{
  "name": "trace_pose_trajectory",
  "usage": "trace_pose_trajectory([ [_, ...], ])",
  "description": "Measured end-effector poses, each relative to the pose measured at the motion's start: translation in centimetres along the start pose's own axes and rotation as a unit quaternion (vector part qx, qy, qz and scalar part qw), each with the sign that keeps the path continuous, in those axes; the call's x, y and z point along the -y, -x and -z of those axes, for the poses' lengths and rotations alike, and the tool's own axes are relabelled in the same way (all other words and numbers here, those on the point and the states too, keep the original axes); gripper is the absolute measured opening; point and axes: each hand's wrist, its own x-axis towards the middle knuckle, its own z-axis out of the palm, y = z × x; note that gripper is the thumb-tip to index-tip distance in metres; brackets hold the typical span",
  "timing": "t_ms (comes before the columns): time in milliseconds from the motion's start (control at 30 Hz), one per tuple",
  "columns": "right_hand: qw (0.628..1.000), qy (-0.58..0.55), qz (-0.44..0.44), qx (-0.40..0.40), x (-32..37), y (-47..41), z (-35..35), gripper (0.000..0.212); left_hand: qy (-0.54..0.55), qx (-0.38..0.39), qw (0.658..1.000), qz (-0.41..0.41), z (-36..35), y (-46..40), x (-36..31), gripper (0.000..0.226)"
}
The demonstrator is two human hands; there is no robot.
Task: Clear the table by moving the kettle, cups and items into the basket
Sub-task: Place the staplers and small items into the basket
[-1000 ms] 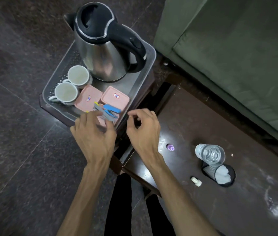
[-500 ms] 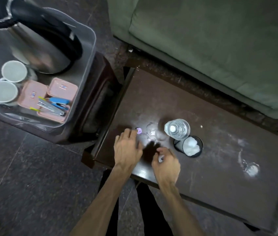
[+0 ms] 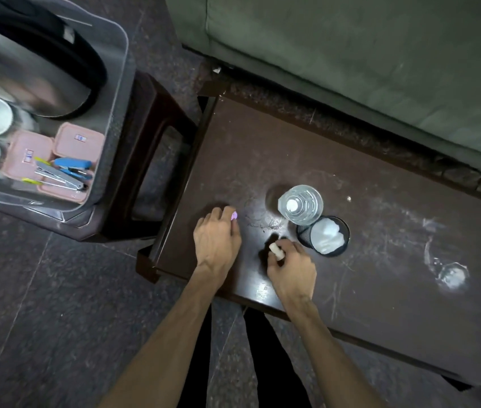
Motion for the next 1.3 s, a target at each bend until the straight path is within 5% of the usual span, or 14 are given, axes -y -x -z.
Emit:
trace_pose_trajectory([
  [233,0.984,-0.157,0.075,-0.023,8.7,-0.2,1.3,0.018,0.127,-0.162,0.976,0.071,5.3,0.4,1.6,0.008],
  [567,0.941,-0.220,0.257,-0.008,27.6,0.2,2.2,0.024,0.197,-0.367,0.894,0.167,17.0,-2.7,10.6,0.015],
  [933,0.915,-0.068,0.396,0.029,40.8,0.5,-0.7,0.023,0.111,-0.346,0.923,0.127,21.7,-6.2,23.7,0.016],
  [1300,0.898,0.110,0.412,0.108,42.5,0.0,-2.2,0.046,0.051,-0.275,0.939,0.198,20.9,-5.7,24.3,0.012],
])
